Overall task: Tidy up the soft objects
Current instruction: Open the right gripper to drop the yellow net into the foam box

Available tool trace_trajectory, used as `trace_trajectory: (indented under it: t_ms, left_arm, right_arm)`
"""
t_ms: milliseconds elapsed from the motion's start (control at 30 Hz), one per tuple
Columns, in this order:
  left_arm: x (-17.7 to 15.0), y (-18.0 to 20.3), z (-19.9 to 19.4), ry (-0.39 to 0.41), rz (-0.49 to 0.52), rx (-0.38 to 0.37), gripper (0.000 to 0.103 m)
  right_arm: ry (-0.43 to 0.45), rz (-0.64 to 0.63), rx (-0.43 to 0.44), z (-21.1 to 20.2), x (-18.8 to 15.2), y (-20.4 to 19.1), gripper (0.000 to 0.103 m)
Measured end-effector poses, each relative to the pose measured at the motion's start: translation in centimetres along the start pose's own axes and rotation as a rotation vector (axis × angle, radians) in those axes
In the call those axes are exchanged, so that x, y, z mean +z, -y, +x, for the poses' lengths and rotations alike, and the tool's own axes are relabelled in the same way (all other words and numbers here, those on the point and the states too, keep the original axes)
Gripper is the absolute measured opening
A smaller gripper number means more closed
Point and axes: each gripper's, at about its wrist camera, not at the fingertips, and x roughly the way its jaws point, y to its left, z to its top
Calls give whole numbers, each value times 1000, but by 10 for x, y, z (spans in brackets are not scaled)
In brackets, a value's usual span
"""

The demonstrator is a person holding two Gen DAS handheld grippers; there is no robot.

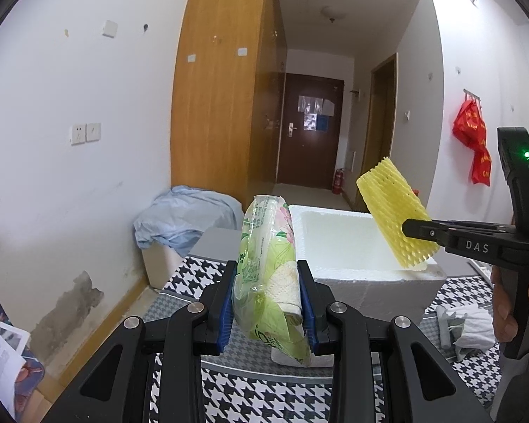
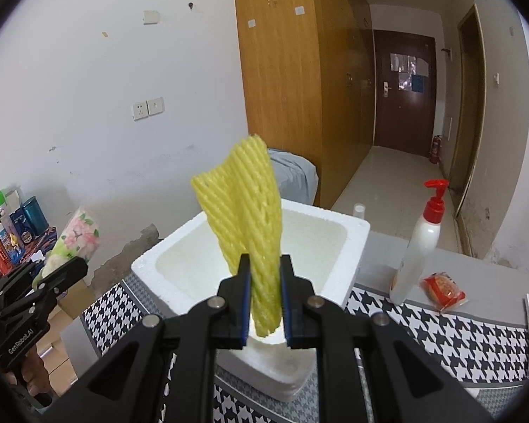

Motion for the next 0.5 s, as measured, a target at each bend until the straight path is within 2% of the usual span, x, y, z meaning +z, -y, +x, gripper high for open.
trace_trajectory:
  t_ms: [233,300,333,367,500]
  left_arm:
    - [0,-3,7,-13,-11,7,34]
    - [1,-2,8,-16,-8,10,33]
    - [1,-2,9,-16,-7,12,33]
    - [2,-2,9,-17,-7,11,33]
    - [3,-3,10,-15,-6,15,33]
  right_arm:
    - [-19,-18,3,10,-2,-2,18]
    - [-22,-25,-5,11,-3,-2,34]
    - [-23,-22,-4,12,-3,-2,60]
    - [-19,-14,-2,11,-4,-1,74]
    - [9,-10,9,5,-3,-1,75]
